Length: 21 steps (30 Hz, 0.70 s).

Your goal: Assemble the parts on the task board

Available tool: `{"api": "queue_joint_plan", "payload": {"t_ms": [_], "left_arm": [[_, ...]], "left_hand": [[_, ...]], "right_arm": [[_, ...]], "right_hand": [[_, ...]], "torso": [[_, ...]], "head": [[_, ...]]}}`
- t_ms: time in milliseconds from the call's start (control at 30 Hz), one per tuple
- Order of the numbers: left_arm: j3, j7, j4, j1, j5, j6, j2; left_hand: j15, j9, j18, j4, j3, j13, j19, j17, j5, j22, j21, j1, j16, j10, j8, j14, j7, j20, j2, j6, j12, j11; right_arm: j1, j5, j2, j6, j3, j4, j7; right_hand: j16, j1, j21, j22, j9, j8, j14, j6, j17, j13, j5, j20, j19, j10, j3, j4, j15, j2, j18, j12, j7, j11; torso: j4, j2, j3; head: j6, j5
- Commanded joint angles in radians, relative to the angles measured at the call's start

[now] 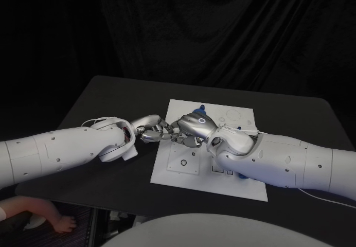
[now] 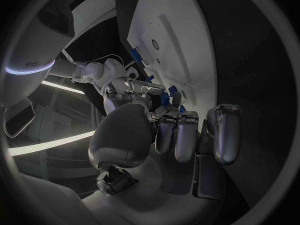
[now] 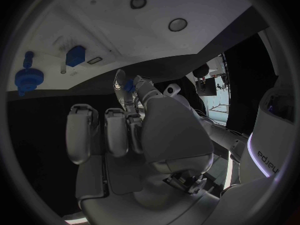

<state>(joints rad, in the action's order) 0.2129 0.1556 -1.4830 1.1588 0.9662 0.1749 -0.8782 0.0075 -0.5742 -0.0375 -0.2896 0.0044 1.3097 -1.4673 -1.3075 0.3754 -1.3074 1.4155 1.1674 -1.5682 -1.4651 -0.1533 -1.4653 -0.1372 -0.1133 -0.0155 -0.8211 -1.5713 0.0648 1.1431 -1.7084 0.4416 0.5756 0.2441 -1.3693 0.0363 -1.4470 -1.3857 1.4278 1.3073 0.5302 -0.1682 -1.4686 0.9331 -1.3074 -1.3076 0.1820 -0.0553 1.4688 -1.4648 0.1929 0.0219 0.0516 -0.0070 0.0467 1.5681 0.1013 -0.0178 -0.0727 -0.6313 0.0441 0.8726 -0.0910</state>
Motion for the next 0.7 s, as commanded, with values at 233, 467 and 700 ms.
{"api": "queue_joint_plan", "payload": {"t_ms": [233, 467, 700], "left_arm": [[0.000, 0.013, -0.002, -0.001, -0.001, -0.025, -0.005], [0.000, 0.011, -0.002, -0.001, -0.001, -0.031, -0.009], [0.000, 0.011, -0.002, -0.001, -0.001, -0.035, -0.009]], "left_hand": [[-0.007, 0.002, -0.002, 0.000, -0.007, 0.261, -0.012, -0.263, 0.083, -0.211, 0.002, 0.033, -0.003, -0.106, -0.010, -0.106, 0.005, 0.002, -0.001, -0.017, 0.000, -0.009], [-0.009, 0.015, -0.001, 0.000, -0.009, 0.261, -0.014, -0.263, 0.210, -0.212, 0.004, 0.061, -0.003, -0.106, -0.003, -0.106, 0.005, 0.005, -0.001, -0.017, 0.000, -0.010], [-0.011, 0.018, -0.001, 0.000, -0.002, 0.261, -0.015, -0.263, 0.289, -0.212, 0.004, 0.080, -0.003, -0.106, -0.007, -0.106, 0.009, 0.007, 0.003, -0.031, 0.000, -0.014]], "right_arm": [[-0.001, -0.003, 0.002, 0.005, -0.001, 0.000, 0.003], [-0.001, -0.003, 0.002, 0.002, -0.001, 0.000, 0.001], [-0.001, -0.003, 0.002, -0.005, -0.001, -0.002, 0.001]], "right_hand": [[-0.003, -0.009, 0.003, 0.219, 0.002, 0.000, -0.072, -0.003, -0.109, -0.263, 0.003, 0.003, 0.046, -0.106, 0.000, -0.004, 0.006, 0.000, -0.013, 0.003, -0.005, 0.007], [-0.004, -0.011, 0.004, 0.219, 0.005, 0.001, -0.072, -0.004, -0.111, -0.263, 0.005, 0.004, 0.046, -0.106, 0.000, -0.004, 0.006, 0.000, -0.013, 0.003, -0.005, 0.007], [-0.004, -0.011, 0.004, 0.219, 0.005, 0.001, -0.072, -0.004, -0.111, -0.263, 0.005, 0.004, 0.046, -0.106, 0.000, -0.004, 0.006, 0.000, -0.013, 0.003, -0.005, 0.007]], "torso": [[0.0003, 0.000, 0.0004], [-0.0007, 0.001, -0.0001], [-0.0002, 0.000, 0.0001]], "head": [[0.000, -0.001], [0.000, 0.001], [0.000, -0.001]]}}
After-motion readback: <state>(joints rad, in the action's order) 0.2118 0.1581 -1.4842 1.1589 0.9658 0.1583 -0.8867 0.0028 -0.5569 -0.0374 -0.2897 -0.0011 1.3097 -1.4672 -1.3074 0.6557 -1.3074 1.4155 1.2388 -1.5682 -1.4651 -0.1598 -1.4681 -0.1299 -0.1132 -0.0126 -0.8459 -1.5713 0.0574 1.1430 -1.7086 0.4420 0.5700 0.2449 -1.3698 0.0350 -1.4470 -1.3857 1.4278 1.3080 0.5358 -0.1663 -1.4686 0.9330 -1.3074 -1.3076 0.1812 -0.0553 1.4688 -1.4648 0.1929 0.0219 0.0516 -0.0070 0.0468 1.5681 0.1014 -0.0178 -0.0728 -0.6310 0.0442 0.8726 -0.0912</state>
